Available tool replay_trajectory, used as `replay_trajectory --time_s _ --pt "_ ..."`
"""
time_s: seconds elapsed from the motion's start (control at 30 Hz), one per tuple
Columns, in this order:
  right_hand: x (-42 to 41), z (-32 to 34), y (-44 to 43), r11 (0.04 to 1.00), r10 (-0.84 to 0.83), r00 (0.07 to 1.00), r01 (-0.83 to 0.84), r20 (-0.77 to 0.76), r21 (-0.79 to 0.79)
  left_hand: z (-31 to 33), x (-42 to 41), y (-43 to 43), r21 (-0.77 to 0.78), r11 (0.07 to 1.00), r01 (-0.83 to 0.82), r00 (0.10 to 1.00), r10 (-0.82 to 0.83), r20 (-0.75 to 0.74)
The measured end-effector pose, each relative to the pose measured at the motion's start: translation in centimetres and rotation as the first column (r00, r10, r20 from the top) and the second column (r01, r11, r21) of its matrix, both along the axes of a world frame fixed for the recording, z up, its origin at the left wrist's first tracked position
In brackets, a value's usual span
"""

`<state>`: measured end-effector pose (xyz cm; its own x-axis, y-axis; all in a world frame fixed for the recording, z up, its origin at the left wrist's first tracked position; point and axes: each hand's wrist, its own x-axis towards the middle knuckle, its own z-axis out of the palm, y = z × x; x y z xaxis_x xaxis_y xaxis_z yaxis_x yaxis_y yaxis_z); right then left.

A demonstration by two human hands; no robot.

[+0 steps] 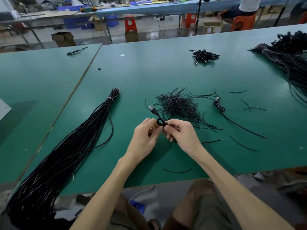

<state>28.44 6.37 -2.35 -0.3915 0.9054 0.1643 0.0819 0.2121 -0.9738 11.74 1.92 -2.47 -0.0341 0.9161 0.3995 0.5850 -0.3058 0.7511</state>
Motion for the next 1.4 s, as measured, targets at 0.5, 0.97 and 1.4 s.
replay_trajectory --time_s 0.5,0.97,1.4 --pt "0.8 0.0 0.3 0.999 -0.033 0.980 0.029 -0.196 -0.024 0.2 1.2 0.0 -0.216 0.943 0.253 0.794 -0.074 0.604" --pt "-0.1 0.2 -1.0 0.984 -0.054 0.992 0.072 -0.113 0.162 3.2 -0.7 -1.0 -0.037 0.991 0.132 0.966 -0.120 0.229" --pt "0.1 -0.1 -0.2 0.998 0.050 0.999 -0.050 0.008 0.025 2.0 -0.8 -1.5 0.016 1.000 0.018 0.991 -0.016 -0.135"
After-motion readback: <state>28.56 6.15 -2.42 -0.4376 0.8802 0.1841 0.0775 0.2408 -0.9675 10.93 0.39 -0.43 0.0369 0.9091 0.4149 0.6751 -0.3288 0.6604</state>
